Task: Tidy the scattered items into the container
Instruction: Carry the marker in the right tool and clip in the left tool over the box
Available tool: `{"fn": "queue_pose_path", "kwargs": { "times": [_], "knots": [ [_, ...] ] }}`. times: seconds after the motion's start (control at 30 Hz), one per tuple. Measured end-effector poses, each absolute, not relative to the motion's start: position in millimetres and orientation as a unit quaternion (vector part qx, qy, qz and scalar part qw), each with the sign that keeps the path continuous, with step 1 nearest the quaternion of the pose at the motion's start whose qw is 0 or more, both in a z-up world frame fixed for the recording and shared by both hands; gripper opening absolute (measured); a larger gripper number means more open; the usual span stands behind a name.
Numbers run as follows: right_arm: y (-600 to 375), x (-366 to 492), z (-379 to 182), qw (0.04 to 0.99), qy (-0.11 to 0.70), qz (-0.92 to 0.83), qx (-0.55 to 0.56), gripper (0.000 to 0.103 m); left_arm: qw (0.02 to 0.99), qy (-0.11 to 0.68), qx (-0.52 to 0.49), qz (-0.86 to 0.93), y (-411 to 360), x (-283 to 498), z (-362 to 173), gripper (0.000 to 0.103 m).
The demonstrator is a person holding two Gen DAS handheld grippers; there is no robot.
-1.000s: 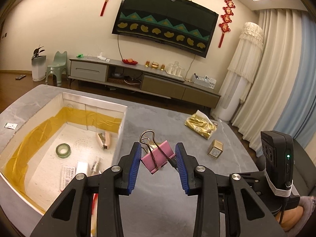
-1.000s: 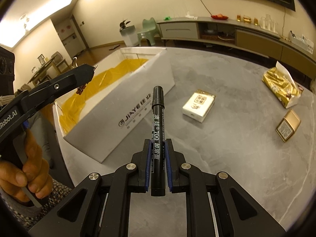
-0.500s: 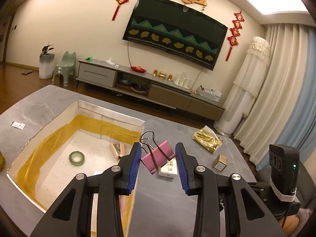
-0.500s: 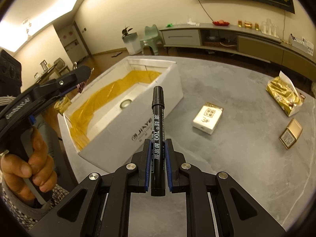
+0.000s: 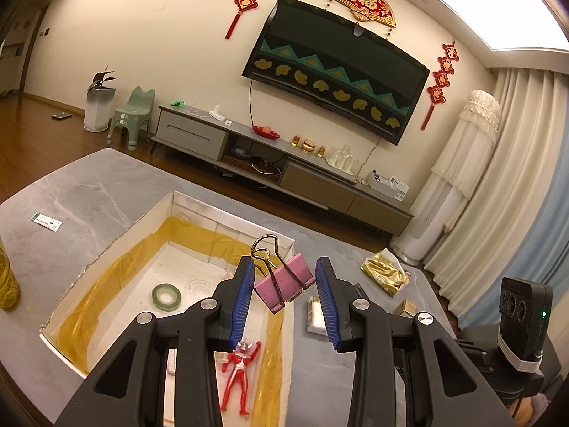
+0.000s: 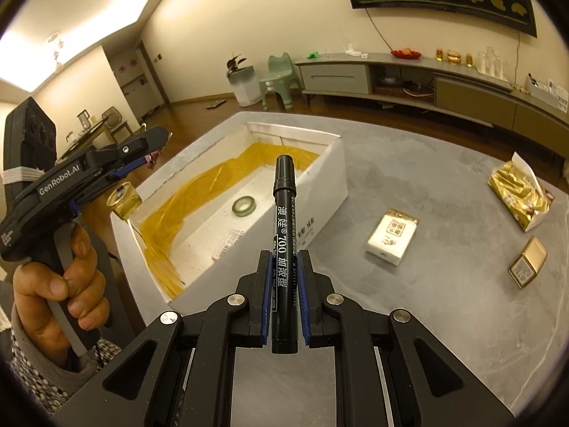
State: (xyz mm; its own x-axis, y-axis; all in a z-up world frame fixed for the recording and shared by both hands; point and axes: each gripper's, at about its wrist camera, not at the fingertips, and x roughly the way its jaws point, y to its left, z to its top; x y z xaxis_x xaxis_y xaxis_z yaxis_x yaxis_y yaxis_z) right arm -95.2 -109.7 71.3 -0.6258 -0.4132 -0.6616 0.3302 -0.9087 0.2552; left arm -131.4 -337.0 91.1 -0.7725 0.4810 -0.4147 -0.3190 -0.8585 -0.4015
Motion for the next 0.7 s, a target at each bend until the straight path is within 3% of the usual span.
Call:
{"fn": "queue_pose_path", "kwargs": {
  "times": [0.7],
  "knots": [
    [-185, -135, 91, 0.233, -0.014, -0.895, 0.38, 0.014, 0.2, -0.193, -0.269, 0.922, -372, -173, 95, 0.037]
  ]
}}
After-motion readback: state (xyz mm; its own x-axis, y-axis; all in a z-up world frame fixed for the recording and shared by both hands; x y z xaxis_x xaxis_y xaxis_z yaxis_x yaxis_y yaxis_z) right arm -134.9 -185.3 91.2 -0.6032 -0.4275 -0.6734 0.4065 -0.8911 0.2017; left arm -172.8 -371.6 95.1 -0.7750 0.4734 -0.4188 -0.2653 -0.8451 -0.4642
